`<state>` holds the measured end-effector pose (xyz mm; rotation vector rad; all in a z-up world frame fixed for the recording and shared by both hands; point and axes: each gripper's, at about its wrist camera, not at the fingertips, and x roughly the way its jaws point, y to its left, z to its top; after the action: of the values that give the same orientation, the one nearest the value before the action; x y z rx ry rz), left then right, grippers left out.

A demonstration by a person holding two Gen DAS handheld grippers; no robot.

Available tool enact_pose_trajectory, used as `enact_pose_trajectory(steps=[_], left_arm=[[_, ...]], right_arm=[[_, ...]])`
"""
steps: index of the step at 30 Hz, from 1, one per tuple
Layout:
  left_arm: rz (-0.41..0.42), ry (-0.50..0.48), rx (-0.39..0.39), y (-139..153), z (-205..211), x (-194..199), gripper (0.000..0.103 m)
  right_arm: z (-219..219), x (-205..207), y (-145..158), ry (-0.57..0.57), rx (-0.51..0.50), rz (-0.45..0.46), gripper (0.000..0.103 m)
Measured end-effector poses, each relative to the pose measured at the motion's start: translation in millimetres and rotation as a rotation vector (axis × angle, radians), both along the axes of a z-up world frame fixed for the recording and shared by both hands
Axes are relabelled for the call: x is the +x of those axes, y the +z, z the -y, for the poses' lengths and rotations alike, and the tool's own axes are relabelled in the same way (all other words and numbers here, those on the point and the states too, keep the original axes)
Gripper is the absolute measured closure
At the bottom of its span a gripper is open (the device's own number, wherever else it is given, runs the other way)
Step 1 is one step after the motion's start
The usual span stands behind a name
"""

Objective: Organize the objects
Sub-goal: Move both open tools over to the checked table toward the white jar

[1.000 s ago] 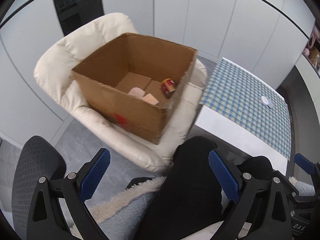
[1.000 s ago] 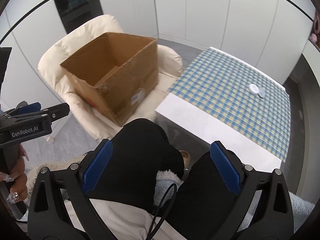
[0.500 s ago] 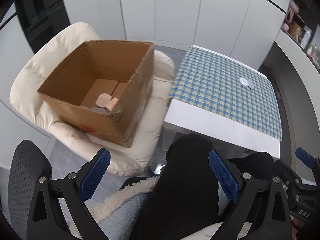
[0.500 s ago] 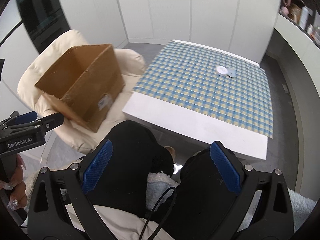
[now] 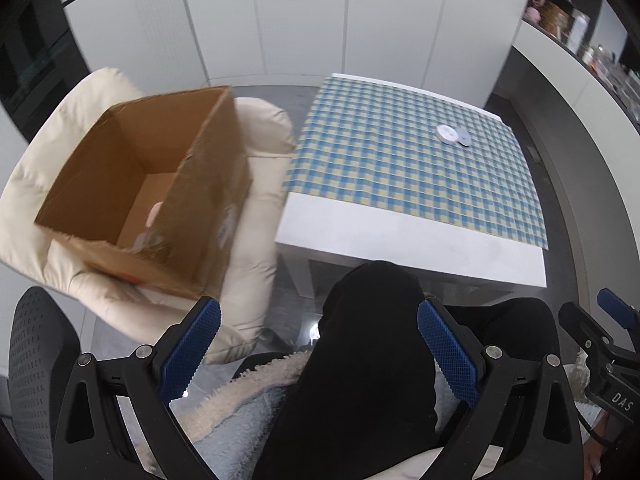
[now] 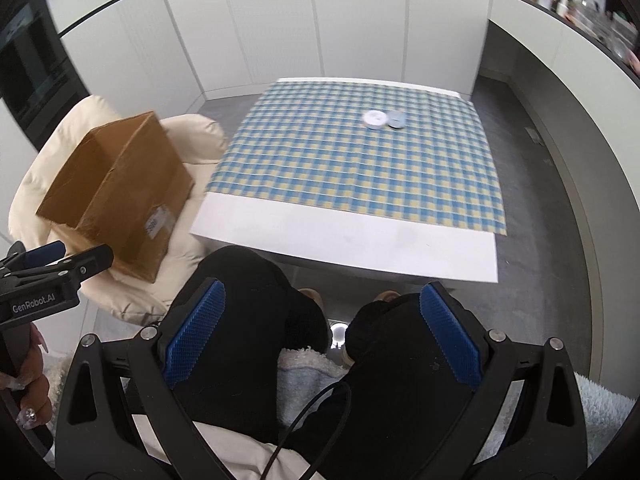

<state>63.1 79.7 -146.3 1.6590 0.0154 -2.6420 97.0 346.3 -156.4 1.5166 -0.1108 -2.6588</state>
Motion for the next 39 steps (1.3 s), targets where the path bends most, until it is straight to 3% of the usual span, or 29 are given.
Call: enact_pose_trajectory(steps=[15,24,31,39], left_arm=[[-0.001,-0.117,-0.012,-7.9,-49.8,-33.4,0.004],[-0.011,-0.135,-0.019,-12.0,-66.7,-59.3,0.004],[0.005,-0.105,-0.015,-36.2,-71.6,-98.6,0.004],[0.002,-0.078,-0.004,-68.2,-88.6,-171.0,0.004]], right_arm=[[-70.5,7.0,-19.1,-0.207,-0.001,0.031,0.003],[-89.9,-8.7,-31.4,-0.263,-0.018,0.035,0.003],[-101.9,-42.7,-51.2,-0.274,-0.005,0.053,0.003],[-122.2,-125.7,-78.4,-0.256,0.005,0.045,0.003]])
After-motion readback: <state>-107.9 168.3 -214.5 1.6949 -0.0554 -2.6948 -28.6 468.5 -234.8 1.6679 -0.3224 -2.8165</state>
